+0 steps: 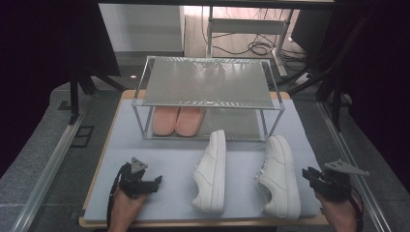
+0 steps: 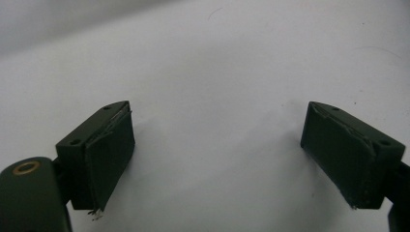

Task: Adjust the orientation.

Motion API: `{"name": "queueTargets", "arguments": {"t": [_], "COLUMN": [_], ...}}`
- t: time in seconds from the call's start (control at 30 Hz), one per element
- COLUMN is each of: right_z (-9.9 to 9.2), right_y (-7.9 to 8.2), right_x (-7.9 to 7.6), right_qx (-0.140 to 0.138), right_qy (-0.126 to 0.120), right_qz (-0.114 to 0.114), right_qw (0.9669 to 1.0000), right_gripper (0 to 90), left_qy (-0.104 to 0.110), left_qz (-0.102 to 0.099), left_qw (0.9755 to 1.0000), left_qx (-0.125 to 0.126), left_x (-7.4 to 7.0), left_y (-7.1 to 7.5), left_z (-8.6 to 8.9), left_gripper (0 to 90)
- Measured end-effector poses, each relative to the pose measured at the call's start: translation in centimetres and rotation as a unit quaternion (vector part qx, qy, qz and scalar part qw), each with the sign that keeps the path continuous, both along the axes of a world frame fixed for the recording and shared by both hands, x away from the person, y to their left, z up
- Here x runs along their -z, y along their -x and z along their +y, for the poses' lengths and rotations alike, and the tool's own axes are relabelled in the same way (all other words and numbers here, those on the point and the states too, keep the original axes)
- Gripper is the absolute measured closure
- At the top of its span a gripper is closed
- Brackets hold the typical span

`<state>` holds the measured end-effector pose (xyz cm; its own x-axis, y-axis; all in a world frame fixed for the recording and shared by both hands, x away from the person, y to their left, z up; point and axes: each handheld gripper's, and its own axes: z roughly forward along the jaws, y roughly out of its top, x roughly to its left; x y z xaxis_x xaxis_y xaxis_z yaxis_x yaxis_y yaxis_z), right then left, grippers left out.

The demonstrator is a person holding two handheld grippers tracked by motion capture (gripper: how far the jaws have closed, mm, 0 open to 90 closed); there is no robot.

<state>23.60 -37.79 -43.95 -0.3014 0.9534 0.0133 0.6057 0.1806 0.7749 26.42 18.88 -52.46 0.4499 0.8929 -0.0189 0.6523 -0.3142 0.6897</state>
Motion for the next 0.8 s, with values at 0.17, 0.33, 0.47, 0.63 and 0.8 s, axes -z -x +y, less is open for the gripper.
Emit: {"name": "queueTargets", "arguments": {"t": [0.17,0.33,0.47,0.63,0.8], "right_z": [0.6,1.6,2.4,3.2,3.3], "right_y": [0.1,0.1,-0.2,-0.6,-0.9], "right_x": [-0.8,-1.5,-1.9,-1.7,-1.5], "right_qx": [-0.017,-0.040,-0.058,-0.067,-0.070], "right_qy": [-0.007,-0.019,-0.021,-0.017,-0.015], "right_qz": [-0.006,-0.009,-0.006,-0.004,0.001], "right_qw": [0.9998,0.9990,0.9981,0.9976,0.9974], "right_gripper": [87.8,89.7,89.8,89.8,89.8], "left_qy": [0.000,0.000,0.000,-0.001,0.000], "left_qz": [-0.001,-0.001,-0.002,-0.003,-0.004], "left_qw": [1.0000,1.0000,1.0000,1.0000,1.0000], "left_qx": [0.001,0.002,0.002,0.003,0.002], "left_x": [0.0,0.0,0.0,0.0,0.0], "left_y": [0.0,0.0,0.0,0.1,0.1], "left_z": [0.0,0.0,0.0,0.0,-0.1], "left_gripper": [12.6,12.8,13.0,13.5,13.7]}}
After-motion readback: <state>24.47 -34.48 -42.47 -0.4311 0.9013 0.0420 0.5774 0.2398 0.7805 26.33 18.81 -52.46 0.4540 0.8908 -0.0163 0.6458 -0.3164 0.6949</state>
